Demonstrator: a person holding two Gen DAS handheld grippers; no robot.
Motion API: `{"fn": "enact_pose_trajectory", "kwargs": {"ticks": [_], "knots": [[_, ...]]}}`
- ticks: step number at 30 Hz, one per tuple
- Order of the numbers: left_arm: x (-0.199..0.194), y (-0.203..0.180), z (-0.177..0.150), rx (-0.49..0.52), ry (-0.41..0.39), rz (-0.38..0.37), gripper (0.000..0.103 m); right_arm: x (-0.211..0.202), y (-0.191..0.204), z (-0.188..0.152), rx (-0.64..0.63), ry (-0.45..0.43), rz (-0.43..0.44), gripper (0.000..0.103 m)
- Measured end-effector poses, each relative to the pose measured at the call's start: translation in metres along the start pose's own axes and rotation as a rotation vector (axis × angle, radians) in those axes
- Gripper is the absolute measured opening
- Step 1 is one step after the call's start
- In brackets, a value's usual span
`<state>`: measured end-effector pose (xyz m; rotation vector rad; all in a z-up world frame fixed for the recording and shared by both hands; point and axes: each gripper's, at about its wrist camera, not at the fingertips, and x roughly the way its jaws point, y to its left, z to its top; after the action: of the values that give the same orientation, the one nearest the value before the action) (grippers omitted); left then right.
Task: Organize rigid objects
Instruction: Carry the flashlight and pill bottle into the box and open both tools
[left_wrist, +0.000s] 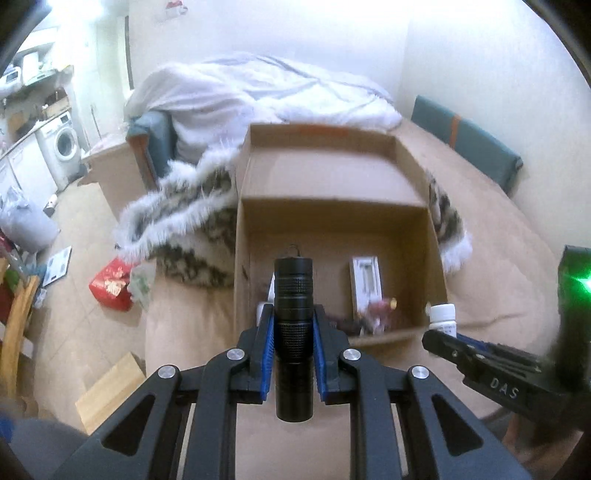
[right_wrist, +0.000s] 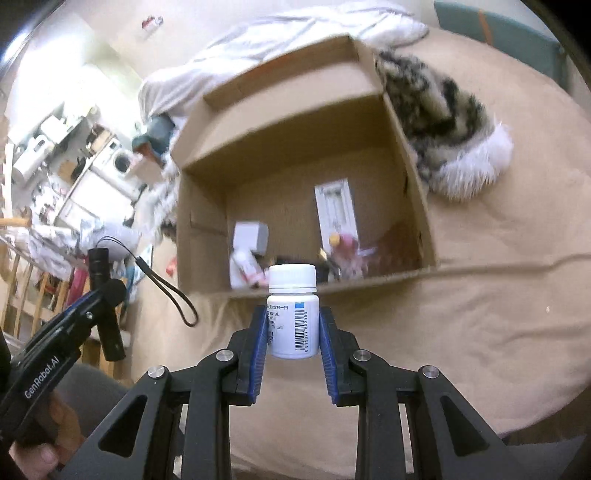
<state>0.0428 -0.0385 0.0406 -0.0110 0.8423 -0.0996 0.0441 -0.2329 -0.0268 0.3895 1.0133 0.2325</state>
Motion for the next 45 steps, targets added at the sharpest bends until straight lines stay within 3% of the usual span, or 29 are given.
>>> {"fn": "enact_pose_trajectory", "kwargs": {"ticks": [10, 16, 21, 27, 38, 42, 45], "knots": [[0.037, 0.004, 0.056, -0.01, -0.036, 0.015, 0.017, -0.004, 0.004, 0.059, -0.033, -0.066, -0.025, 0.029], [0.078, 0.012, 0.075, -0.004, -0.001, 0.031, 0.017, 0.005, 0.0, 0.092, -0.057, -0.077, -0.053, 0.029], [0.117, 0.019, 0.064, -0.057, 0.076, -0.026, 0.017, 0.035, -0.019, 0.106, -0.037, -0.036, -0.083, 0.029], [0.153, 0.01, 0.043, 0.023, 0.113, -0.015, 0.017, 0.079, -0.053, 0.095, 0.08, 0.087, -0.067, 0.029], [0.198, 0.016, 0.024, -0.012, 0.25, 0.002, 0.016, 0.107, -0.034, 0.085, -0.048, 0.153, -0.133, 0.029], [0.204, 0.012, 0.021, 0.013, 0.261, 0.016, 0.016, 0.116, -0.036, 0.082, -0.095, 0.183, -0.232, 0.029], [0.208, 0.006, 0.019, 0.036, 0.263, 0.032, 0.016, 0.117, -0.036, 0.082, -0.102, 0.186, -0.236, 0.029]]}}
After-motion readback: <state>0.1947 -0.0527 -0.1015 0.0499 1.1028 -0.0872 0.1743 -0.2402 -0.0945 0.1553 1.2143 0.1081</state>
